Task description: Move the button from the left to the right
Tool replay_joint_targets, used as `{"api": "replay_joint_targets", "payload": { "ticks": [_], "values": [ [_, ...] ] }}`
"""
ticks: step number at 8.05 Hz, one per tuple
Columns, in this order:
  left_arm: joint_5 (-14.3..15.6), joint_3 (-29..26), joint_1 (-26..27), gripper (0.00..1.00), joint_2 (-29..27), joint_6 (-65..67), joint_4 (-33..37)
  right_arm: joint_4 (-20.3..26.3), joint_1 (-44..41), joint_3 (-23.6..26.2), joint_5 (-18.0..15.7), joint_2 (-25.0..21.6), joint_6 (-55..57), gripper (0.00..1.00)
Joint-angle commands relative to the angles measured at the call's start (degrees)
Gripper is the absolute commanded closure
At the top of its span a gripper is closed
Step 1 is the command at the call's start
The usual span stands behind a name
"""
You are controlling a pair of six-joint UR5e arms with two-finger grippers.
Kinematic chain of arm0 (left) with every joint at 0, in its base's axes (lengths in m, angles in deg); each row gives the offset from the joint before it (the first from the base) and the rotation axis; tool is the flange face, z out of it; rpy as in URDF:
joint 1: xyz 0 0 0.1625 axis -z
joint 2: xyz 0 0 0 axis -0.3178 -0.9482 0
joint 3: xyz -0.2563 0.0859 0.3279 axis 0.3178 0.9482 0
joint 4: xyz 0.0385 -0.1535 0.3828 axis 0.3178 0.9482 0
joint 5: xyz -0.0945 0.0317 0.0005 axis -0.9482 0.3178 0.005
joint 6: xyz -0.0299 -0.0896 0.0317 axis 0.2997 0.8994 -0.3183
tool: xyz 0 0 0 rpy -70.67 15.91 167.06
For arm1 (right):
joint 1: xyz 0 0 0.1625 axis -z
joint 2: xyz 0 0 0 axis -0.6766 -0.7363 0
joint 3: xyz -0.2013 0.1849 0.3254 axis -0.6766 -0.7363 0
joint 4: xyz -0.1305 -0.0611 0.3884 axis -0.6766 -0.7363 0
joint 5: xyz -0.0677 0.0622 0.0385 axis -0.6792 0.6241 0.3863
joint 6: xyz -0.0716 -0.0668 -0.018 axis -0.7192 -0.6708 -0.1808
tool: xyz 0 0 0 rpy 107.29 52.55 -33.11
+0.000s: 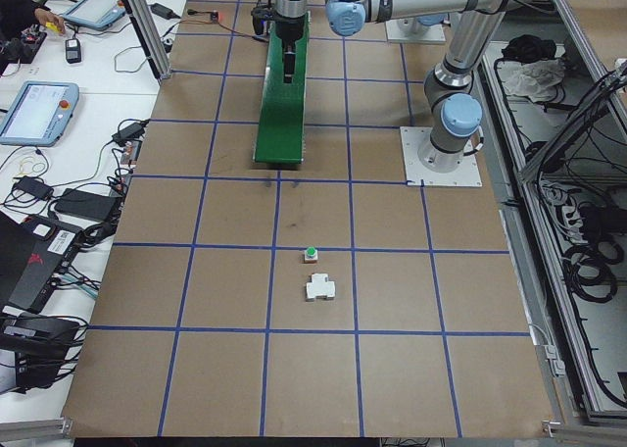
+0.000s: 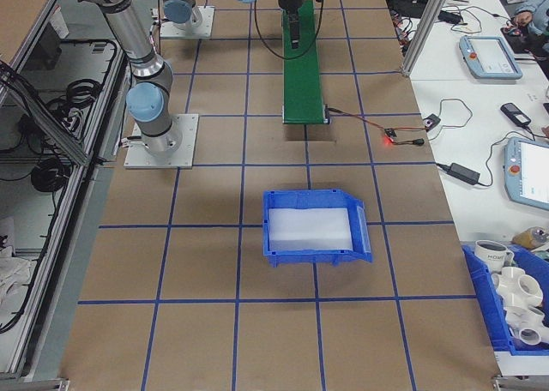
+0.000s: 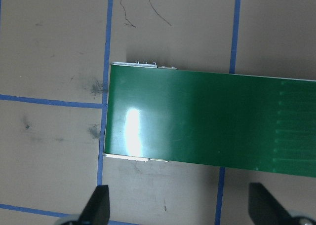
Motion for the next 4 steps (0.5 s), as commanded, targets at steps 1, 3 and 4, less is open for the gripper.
{"api": "replay_joint_targets", "payload": {
  "ticks": [1, 3, 4],
  "values": [
    [0.0, 0.3, -0.3, 0.00, 0.1, 0.0, 0.0, 0.0, 0.0, 0.0, 0.0, 0.0, 0.0, 0.00],
    [0.3, 0.3, -2.2, 0.00, 0.1, -1.1, -0.1, 0.0, -0.1, 0.0, 0.0, 0.0, 0.0, 0.00],
    [0.1, 0.3, -6.2, 0.00, -0.1, -3.9, 0.0, 0.0, -0.1, 0.0, 0.0, 0.0, 0.0, 0.00]
  ]
}}
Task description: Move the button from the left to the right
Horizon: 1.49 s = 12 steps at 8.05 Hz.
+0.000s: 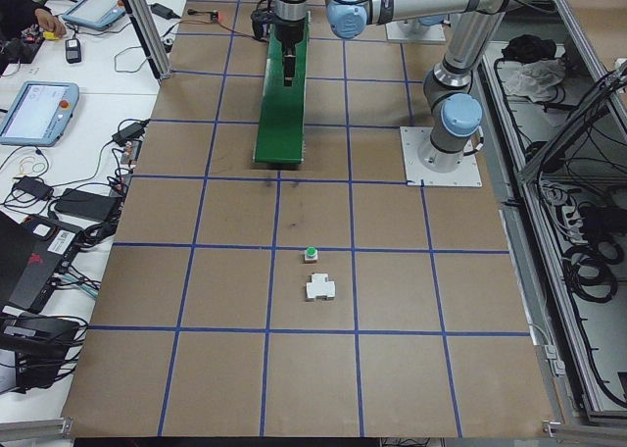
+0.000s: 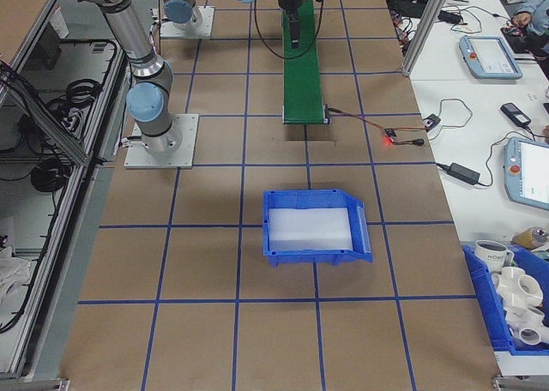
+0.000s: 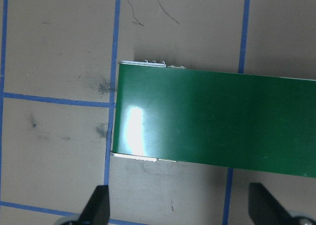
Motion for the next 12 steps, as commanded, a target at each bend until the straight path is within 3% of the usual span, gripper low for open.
{"api": "replay_joint_targets", "payload": {
  "ticks": [1, 4, 7, 10, 12],
  "values": [
    [-0.3, 0.1, -10.2, 0.00, -0.6, -9.2, -0.1, 0.0, 0.0, 0.0, 0.0, 0.0, 0.0, 0.00],
    [-0.2, -0.4, -28.4, 0.00, -3.2, -26.5, -1.5, 0.0, 0.1, 0.0, 0.0, 0.0, 0.0, 0.00],
    [-0.3, -0.5, -39.5, 0.00, -13.3, -37.1, -6.0, 0.0, 0.1, 0.1, 0.0, 0.0, 0.0, 0.00],
    [-0.8, -0.4, -41.1, 0.00, -21.8, -39.2, -10.0, 0.0, 0.0, 0.2, 0.0, 0.0, 0.1, 0.00],
    [-0.6, -0.3, -41.1, 0.00, -24.5, -39.2, -11.7, 0.1, 0.0, 0.2, 0.0, 0.0, 0.1, 0.00]
  ]
}}
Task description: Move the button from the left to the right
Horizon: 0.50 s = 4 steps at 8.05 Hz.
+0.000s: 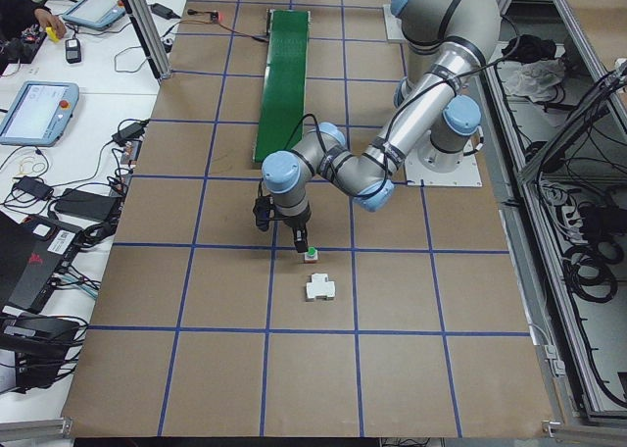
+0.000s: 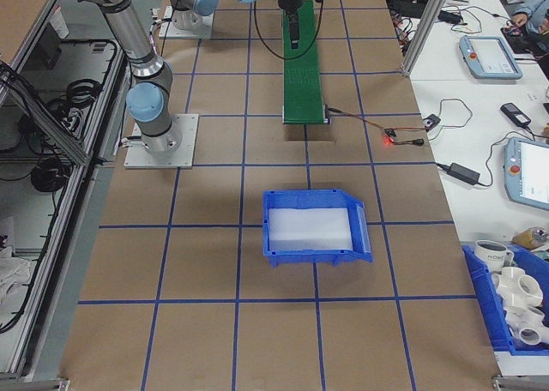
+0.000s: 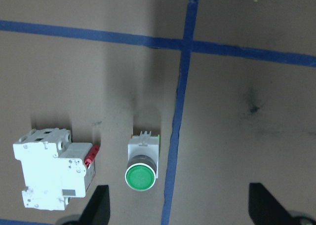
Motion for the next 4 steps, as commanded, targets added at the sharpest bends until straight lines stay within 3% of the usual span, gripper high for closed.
{"api": "replay_joint_targets", "payload": {
  "ticks": [1, 4],
  "values": [
    [0.0, 0.4, -0.1, 0.00, -3.9, -0.1, -1.6, 1.0, 0.0, 0.0, 0.0, 0.0, 0.0, 0.00],
    [0.3, 0.1, -0.2, 0.00, -5.8, -0.1, -1.9, 1.1, 0.1, 0.1, -0.1, 0.0, -0.1, 0.00]
  ]
}}
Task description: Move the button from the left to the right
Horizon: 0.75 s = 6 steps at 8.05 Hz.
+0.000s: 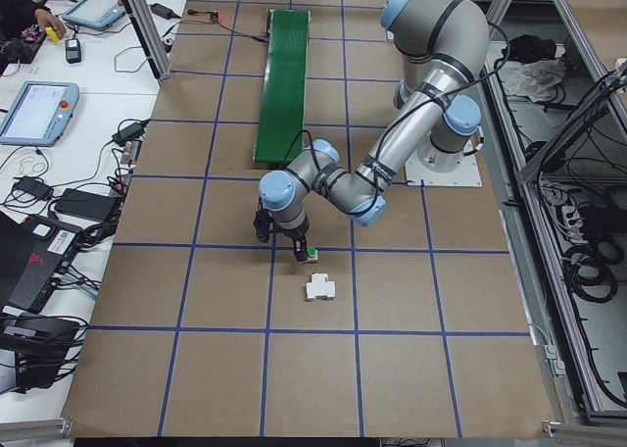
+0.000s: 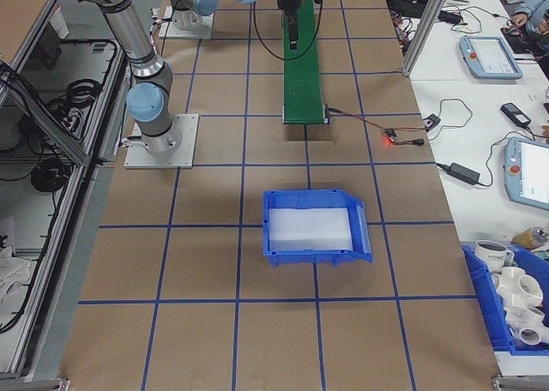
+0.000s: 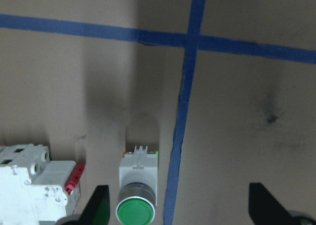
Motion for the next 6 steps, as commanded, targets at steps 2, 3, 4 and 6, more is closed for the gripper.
{"api": "replay_joint_targets", "payload": {
  "ticks": [2, 3, 4, 6],
  "values": [
    [0.6, 0.2, -0.3, 0.00, -1.9, 0.0, -0.3, 0.1, 0.1, 0.1, 0.0, 0.0, -0.1, 0.00],
    [4.4, 0.2, -1.0, 0.00, -1.9, -0.1, -0.3, 0.1, 0.0, 0.1, 0.0, 0.0, -0.1, 0.00],
    [5.6, 0.3, -1.2, 0.00, -2.0, -0.2, -0.3, 0.1, 0.0, 0.1, 0.0, 0.0, -0.1, 0.00],
    [5.4, 0.3, -1.2, 0.00, -2.9, 0.1, -0.5, 0.1, 0.1, 0.1, 0.0, 0.0, -0.1, 0.00]
  ]
}}
